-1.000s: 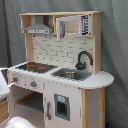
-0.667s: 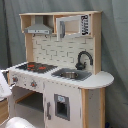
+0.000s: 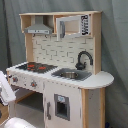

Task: Play with the kitchen

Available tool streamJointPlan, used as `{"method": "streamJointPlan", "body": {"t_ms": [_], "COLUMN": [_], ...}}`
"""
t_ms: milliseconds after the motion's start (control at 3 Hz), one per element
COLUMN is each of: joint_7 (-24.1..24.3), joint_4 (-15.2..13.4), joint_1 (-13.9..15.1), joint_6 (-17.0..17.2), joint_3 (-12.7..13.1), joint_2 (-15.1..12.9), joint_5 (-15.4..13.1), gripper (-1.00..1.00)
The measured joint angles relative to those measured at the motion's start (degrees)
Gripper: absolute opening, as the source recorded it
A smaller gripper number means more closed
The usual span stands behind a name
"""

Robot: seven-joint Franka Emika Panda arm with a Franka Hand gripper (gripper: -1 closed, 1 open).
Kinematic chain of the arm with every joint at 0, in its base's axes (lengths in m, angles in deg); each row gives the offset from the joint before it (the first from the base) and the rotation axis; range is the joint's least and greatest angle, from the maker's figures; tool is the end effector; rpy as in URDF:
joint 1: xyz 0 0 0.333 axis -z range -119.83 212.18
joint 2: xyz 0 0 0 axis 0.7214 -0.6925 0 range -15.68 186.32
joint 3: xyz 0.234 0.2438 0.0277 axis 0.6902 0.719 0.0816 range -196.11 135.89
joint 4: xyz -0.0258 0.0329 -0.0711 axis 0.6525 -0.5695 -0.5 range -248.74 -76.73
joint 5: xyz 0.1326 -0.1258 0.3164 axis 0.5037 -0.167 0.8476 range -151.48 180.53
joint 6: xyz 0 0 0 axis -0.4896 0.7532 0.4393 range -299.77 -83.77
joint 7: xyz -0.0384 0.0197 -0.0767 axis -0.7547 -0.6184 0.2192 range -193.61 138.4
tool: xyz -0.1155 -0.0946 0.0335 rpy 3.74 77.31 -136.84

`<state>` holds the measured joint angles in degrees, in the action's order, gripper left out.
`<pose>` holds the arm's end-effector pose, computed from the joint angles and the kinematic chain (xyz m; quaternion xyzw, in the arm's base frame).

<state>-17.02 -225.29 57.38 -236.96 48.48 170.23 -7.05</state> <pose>0.1748 0.3720 0.4025 0.5357 0.4132 0.4779 0.5602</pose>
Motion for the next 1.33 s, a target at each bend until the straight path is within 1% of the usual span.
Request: {"method": "streamJointPlan", "body": {"t_ms": [333,667,1000,1333], "joint_7": [0.69,2.53,6.41,9.05], "joint_4": [-3.5,-6.18,-6.32,-6.27], "joint_1": [-1.42,-1.46,1.3,5.38], "joint_6": [-4.61,-9.41,-12.75,-16.51], "joint_3": [-0.01,0.0,1.37,2.59], "joint_2": [-0.01,0.0,0.07,0.11], "joint_5": [0.01,0.01,0.01,0.01], "gripper": [1.0,1.0,1.0,1.0]}}
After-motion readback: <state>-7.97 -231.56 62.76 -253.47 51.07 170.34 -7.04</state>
